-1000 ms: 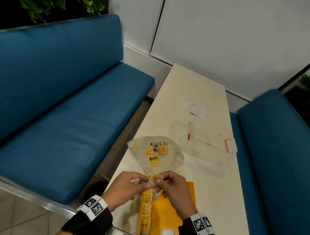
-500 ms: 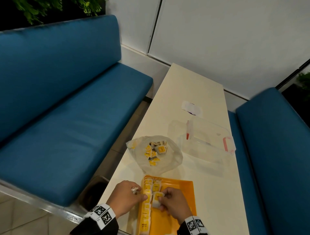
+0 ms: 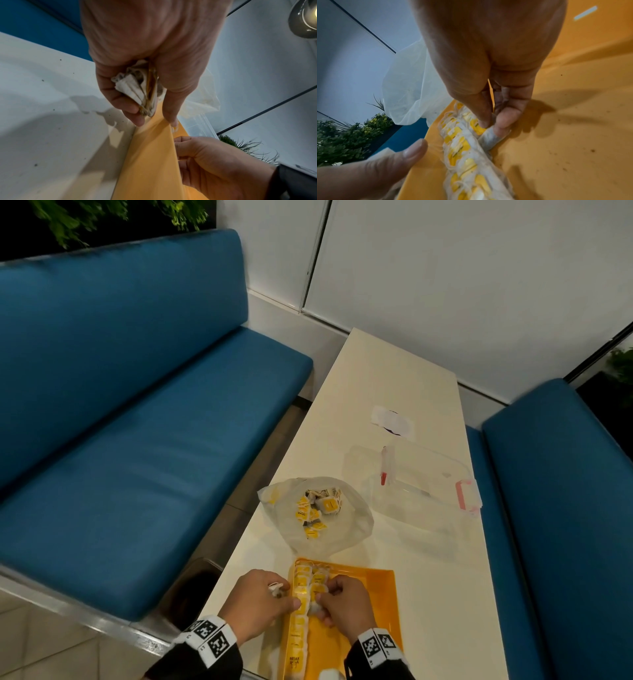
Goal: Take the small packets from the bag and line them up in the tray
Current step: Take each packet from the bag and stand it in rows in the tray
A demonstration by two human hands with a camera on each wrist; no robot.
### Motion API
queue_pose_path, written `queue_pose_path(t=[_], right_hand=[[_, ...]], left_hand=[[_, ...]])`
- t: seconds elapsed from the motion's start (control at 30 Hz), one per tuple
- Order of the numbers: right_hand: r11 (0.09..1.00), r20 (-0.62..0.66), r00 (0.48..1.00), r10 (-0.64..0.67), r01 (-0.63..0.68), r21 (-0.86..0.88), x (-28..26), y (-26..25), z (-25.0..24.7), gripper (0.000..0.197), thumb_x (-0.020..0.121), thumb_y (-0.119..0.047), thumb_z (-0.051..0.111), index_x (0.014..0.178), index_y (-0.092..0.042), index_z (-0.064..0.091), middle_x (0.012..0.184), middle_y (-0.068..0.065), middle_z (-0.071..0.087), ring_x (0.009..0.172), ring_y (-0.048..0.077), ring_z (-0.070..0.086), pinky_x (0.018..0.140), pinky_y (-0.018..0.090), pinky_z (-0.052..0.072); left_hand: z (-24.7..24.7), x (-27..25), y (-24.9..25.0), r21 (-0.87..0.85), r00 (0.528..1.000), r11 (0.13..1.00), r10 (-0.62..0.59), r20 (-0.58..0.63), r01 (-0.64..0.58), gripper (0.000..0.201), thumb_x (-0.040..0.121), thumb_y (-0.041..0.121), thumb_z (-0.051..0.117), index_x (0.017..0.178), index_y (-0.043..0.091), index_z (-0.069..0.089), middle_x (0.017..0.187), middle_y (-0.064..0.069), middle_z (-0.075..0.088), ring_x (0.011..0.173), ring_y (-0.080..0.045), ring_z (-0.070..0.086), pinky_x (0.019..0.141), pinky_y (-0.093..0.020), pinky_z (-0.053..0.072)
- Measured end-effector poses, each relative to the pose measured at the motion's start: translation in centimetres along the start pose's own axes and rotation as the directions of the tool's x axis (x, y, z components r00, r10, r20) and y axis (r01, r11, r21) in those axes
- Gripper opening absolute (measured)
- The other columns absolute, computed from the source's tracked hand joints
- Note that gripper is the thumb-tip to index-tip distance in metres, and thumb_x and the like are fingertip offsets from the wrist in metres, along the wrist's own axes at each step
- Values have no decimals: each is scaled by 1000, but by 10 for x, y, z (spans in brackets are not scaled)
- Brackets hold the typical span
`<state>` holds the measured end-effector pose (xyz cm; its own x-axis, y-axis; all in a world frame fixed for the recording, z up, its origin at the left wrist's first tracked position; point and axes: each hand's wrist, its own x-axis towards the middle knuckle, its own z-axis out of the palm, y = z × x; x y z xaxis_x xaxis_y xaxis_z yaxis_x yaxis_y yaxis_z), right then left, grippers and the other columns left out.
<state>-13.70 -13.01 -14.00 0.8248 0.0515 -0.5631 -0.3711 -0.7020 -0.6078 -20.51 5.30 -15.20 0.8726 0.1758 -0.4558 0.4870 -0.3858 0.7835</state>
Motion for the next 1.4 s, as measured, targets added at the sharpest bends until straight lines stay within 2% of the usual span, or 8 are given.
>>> queue_pose_path(t=[0.23, 0.4, 0.47, 0.6, 0.67, 0.87, 1.23, 1.4], right_hand=[[997, -44, 999, -15, 12, -72, 8, -4, 4, 9, 72, -14, 73, 77, -13, 65, 67, 6, 72, 58, 24, 70, 65, 44, 62], [999, -39, 999, 31, -30, 28, -1, -8, -3, 21, 75, -16, 78, 88, -11, 62, 71, 9, 71, 56, 24, 70, 62, 43, 62], [1000, -64, 998, 0, 2, 30, -9, -11, -8, 18, 80, -15, 76, 88, -12, 60, 69, 7, 69, 54, 19, 65, 54, 34, 56], [959, -72, 957, -280, 275, -74, -37, -30, -14, 14, 83, -16, 74, 84, -26, 66, 83, -6, 69, 75, 4, 63, 66, 14, 47], [918, -1, 919, -395, 394, -42, -52, -44, -13, 20, 83, -11, 75, 86, -30, 67, 88, -8, 69, 76, 5, 62, 66, 12, 47], [870, 61, 868, -494, 493, 30, -62, -63, -4, 28, 84, -9, 71, 100, -33, 67, 94, -6, 65, 75, 6, 61, 65, 15, 47], [843, 61, 844, -533, 536, -47, -55, -61, 0, 26, 83, -13, 73, 100, -33, 68, 101, -13, 59, 81, 6, 62, 69, 12, 48], [672, 142, 712, -688, 698, -248, -57, -60, -3, 55, 82, -22, 72, 116, -60, 51, 119, -24, 42, 109, -5, 49, 86, 6, 44]], left_hand=[[-3, -4, 4, -37, 999, 999, -8, 32, 9, 33, 69, 45, 90, 96, 28, 80, 95, 13, 75, 86, 0, 67, 72, -12, 49], [-17, -12, 8, -205, 996, 976, -55, 63, 67, 19, 86, 43, 78, 86, 25, 81, 83, 5, 77, 79, -9, 71, 64, -24, 56], [-28, -15, 9, -393, 980, 900, -151, 130, 191, 30, 92, 47, 69, 90, 19, 81, 86, -2, 78, 77, -17, 72, 67, -33, 56], [-46, -23, 13, -741, 931, 566, -184, 315, 362, 40, 99, 44, 60, 110, 9, 76, 92, -11, 74, 80, -30, 69, 57, -30, 48], [-50, -25, 18, -769, 934, 531, -171, 313, 355, 40, 102, 42, 55, 113, 9, 76, 95, -13, 75, 80, -31, 69, 54, -30, 48], [-55, -24, 27, -789, 939, 516, -105, 328, 334, 42, 106, 43, 45, 121, 15, 73, 115, -21, 74, 84, -36, 66, 60, -34, 47], [-55, -25, 29, -786, 929, 515, -60, 365, 342, 42, 106, 44, 44, 126, 15, 67, 115, -27, 72, 85, -38, 66, 66, -37, 48], [-56, -24, 27, -794, 913, 492, -3, 408, 357, 45, 105, 47, 43, 125, 17, 70, 120, -27, 70, 77, -34, 65, 61, -35, 47]])
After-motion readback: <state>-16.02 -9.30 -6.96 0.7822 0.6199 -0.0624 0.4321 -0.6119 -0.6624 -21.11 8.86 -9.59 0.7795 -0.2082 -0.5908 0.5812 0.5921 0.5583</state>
